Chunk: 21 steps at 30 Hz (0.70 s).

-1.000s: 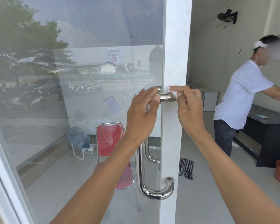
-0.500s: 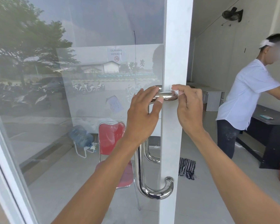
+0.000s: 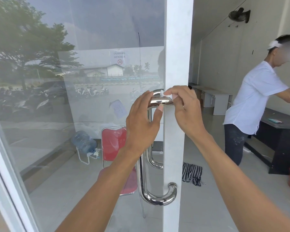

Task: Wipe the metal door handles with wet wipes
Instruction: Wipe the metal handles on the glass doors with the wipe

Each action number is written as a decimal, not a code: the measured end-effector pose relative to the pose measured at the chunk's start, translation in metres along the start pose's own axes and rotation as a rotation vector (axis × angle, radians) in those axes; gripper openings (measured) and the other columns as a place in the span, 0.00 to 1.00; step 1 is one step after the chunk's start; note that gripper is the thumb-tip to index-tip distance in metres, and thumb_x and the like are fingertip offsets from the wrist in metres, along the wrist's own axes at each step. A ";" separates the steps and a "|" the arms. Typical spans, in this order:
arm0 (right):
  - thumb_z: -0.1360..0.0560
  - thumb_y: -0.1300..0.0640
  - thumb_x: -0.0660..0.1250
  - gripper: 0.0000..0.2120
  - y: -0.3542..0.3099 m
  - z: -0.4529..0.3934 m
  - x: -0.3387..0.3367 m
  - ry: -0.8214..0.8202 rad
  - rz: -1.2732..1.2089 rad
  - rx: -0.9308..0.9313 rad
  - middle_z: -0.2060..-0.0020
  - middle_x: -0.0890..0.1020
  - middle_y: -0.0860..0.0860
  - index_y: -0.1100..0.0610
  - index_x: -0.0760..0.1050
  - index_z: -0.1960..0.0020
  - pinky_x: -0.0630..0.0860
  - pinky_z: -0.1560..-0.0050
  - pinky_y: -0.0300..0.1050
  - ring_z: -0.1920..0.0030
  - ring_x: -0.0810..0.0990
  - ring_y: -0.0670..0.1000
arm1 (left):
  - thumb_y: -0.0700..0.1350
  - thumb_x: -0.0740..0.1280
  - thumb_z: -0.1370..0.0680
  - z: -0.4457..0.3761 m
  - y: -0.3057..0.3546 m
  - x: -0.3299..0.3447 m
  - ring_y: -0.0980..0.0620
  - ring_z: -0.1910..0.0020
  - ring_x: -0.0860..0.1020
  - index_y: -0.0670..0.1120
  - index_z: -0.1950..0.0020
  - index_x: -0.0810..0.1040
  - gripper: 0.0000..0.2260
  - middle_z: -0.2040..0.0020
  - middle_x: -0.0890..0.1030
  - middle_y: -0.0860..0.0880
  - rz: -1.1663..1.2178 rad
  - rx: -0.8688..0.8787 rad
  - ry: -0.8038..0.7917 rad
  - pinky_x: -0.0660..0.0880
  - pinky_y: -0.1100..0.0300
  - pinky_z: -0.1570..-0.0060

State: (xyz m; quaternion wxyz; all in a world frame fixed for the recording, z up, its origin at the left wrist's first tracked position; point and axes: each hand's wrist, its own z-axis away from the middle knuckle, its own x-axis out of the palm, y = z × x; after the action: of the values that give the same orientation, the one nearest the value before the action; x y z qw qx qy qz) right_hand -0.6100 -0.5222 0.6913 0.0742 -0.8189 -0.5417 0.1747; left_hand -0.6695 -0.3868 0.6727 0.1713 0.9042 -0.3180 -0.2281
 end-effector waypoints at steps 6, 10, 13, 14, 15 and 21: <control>0.20 0.69 0.56 0.16 0.004 -0.002 -0.005 0.027 0.101 0.047 0.48 0.76 0.44 0.55 0.79 0.45 0.65 0.49 0.27 0.49 0.71 0.47 | 0.49 0.62 0.19 0.005 0.001 -0.008 0.62 0.40 0.75 0.52 0.30 0.72 0.16 0.38 0.77 0.57 0.113 -0.083 0.034 0.69 0.59 0.35; 0.22 0.71 0.59 0.14 -0.015 0.019 0.006 0.184 -0.070 0.087 0.49 0.76 0.49 0.60 0.80 0.46 0.70 0.47 0.31 0.47 0.75 0.38 | 0.54 0.57 0.17 0.013 -0.007 -0.012 0.70 0.41 0.71 0.57 0.28 0.70 0.17 0.37 0.74 0.62 0.243 -0.230 0.010 0.66 0.68 0.37; 0.24 0.73 0.60 0.14 -0.028 0.034 0.019 0.328 -0.197 0.243 0.51 0.76 0.47 0.58 0.79 0.49 0.78 0.51 0.41 0.50 0.79 0.45 | 0.54 0.56 0.17 0.019 -0.014 -0.013 0.68 0.34 0.69 0.54 0.27 0.70 0.18 0.31 0.73 0.60 0.394 -0.353 0.008 0.62 0.76 0.36; 0.23 0.72 0.60 0.13 -0.033 0.037 0.023 0.368 -0.283 0.333 0.52 0.77 0.48 0.57 0.78 0.50 0.79 0.53 0.43 0.52 0.80 0.48 | 0.54 0.56 0.17 0.020 -0.016 -0.014 0.66 0.33 0.69 0.52 0.28 0.72 0.19 0.31 0.74 0.58 0.446 -0.384 0.016 0.62 0.73 0.33; 0.22 0.71 0.60 0.12 -0.038 0.038 0.028 0.405 -0.388 0.433 0.53 0.79 0.51 0.57 0.77 0.50 0.80 0.55 0.42 0.55 0.81 0.49 | 0.55 0.56 0.17 0.019 -0.018 -0.015 0.63 0.32 0.71 0.51 0.29 0.73 0.19 0.32 0.76 0.56 0.490 -0.409 0.019 0.63 0.66 0.29; 0.21 0.69 0.61 0.09 -0.068 0.044 0.058 0.397 -0.781 0.799 0.63 0.78 0.49 0.56 0.75 0.50 0.80 0.56 0.40 0.58 0.81 0.50 | 0.58 0.58 0.19 0.021 -0.024 -0.027 0.44 0.49 0.82 0.52 0.51 0.84 0.17 0.54 0.85 0.45 0.503 -0.411 -0.012 0.75 0.48 0.39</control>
State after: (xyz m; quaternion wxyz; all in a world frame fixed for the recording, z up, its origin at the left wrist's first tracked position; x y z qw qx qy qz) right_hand -0.6646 -0.4451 0.6603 0.5354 -0.4846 -0.6710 0.1682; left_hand -0.6874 -0.3550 0.6522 0.3993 0.7425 -0.4797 -0.2432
